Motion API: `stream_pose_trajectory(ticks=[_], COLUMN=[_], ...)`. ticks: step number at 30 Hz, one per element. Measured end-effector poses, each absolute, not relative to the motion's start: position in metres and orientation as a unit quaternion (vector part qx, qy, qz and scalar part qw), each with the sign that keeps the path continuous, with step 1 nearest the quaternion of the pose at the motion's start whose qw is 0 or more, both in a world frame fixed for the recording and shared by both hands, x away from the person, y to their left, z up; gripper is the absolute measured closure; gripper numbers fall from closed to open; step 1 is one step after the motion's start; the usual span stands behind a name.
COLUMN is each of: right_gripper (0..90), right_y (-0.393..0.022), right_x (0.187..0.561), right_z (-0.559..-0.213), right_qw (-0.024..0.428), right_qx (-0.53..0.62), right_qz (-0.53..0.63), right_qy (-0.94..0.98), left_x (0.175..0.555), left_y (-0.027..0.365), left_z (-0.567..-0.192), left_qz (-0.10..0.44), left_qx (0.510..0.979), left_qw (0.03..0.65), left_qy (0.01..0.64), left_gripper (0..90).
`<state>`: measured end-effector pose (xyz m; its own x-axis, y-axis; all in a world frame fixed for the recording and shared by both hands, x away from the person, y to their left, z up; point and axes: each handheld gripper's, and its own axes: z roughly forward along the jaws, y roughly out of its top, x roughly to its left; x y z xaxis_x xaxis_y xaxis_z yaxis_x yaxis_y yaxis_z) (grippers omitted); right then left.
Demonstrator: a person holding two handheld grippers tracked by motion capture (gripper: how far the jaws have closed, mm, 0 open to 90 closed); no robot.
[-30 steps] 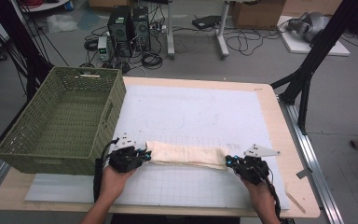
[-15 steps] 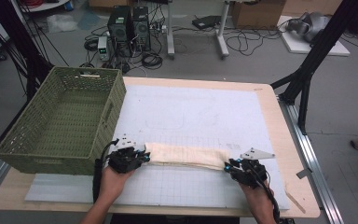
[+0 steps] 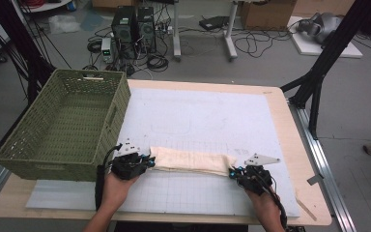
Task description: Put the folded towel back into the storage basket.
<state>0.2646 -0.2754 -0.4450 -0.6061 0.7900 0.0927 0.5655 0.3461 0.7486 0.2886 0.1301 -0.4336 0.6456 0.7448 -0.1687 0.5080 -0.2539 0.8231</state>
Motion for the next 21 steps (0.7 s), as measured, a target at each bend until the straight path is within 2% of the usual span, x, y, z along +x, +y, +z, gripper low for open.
stream_pose_trajectory(ticks=[7,21], right_gripper=[83.8,83.8], right_y=[-0.290,-0.297], right_x=[0.267,0.269], right_z=[-0.428,-0.410], right_qw=[0.175,0.199], right_qx=[0.411,0.371], right_qz=[0.431,0.473], right_qy=[0.784,0.774], left_x=[0.282,0.270], left_y=[0.129,0.138], left_z=[-0.419,-0.394], left_qz=[0.141,0.170], left_qx=[0.773,0.750], left_qw=[0.487,0.532], left_qy=[0.381,0.354], left_gripper=[81.5,81.5])
